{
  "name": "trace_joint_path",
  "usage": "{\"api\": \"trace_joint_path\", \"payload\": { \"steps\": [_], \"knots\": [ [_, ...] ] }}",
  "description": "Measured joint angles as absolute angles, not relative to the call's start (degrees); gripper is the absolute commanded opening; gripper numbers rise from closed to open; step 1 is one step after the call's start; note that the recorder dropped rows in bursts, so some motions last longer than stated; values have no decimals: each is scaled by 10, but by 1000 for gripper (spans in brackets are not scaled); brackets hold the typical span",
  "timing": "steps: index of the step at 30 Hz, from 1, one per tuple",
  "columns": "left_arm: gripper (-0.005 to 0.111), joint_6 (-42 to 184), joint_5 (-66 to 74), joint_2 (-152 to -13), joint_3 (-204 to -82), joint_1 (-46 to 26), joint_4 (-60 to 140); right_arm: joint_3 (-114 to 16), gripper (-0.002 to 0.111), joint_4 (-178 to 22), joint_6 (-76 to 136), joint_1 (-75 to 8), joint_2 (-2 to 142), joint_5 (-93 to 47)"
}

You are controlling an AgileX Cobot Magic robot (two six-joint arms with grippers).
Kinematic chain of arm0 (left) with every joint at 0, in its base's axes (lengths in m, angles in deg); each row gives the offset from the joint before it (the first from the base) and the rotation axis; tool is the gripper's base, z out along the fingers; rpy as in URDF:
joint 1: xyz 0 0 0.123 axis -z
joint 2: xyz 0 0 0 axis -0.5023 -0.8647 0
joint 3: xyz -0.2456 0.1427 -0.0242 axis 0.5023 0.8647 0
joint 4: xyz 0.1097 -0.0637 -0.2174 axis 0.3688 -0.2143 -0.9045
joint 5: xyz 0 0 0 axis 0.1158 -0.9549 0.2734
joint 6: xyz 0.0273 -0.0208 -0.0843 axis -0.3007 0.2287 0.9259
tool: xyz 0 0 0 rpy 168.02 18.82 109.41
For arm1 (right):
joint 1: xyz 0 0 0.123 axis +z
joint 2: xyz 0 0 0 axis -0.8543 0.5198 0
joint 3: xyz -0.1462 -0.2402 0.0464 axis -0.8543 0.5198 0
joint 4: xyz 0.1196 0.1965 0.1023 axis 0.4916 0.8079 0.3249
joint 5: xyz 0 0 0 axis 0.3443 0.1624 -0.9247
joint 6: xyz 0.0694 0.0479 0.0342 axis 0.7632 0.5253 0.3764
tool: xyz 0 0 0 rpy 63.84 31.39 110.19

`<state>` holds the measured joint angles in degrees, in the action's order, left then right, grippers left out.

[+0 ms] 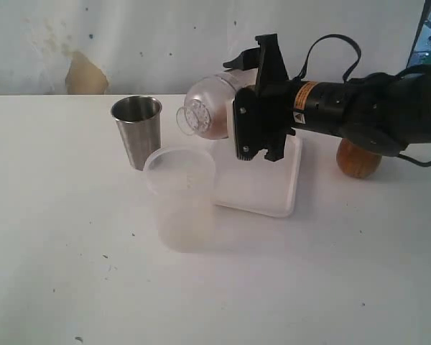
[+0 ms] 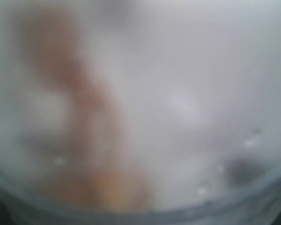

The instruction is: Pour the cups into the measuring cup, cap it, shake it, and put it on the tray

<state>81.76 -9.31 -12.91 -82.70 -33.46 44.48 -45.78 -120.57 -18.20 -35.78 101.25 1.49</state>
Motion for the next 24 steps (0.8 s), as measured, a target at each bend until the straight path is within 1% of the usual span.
{"api": "trace_joint_path", "payload": {
  "steps": [24],
  "knots": [
    [21,818,-93,-129,-827,-335,445,-459,0,-1206,-285,-358,1028,14]
  ]
}}
